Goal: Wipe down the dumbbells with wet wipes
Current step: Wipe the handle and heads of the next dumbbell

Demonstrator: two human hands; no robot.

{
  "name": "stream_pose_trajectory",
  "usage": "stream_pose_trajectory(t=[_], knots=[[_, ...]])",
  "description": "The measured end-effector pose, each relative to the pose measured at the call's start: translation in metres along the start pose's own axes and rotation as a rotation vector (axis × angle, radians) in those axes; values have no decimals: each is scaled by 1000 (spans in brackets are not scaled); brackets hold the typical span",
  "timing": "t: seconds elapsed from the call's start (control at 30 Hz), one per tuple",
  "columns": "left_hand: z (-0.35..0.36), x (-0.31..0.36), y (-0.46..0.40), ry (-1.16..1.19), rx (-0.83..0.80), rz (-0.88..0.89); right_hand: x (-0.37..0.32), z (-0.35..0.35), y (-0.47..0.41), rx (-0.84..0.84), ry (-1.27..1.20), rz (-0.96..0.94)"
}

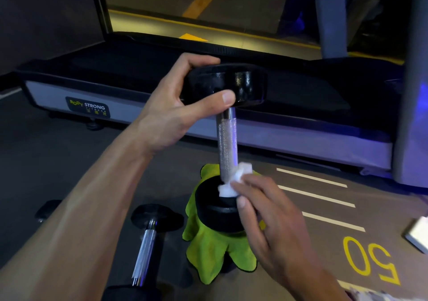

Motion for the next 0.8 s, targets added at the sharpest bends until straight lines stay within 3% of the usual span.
stream_pose_trajectory(t=[0.4,0.67,0.8], knots=[[1,8,-1,-75,-27,-13,-26,16,-12,-116,130,-92],[-1,14,-3,-61,-84,-12,24,-8,-10,-14,-175,207],[-4,13,-4,-24,-132,-42,-1,-1,17,21,-176,168]])
Point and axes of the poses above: each hand's wrist, its own y-axis away from the middle knuckle, its own z-axis out of the palm, x = y × z, the point moved 3 cm from there along -y, towards the middle knuckle, and after that the axes turned 2 degrees about -y, right-handed, at the moved point
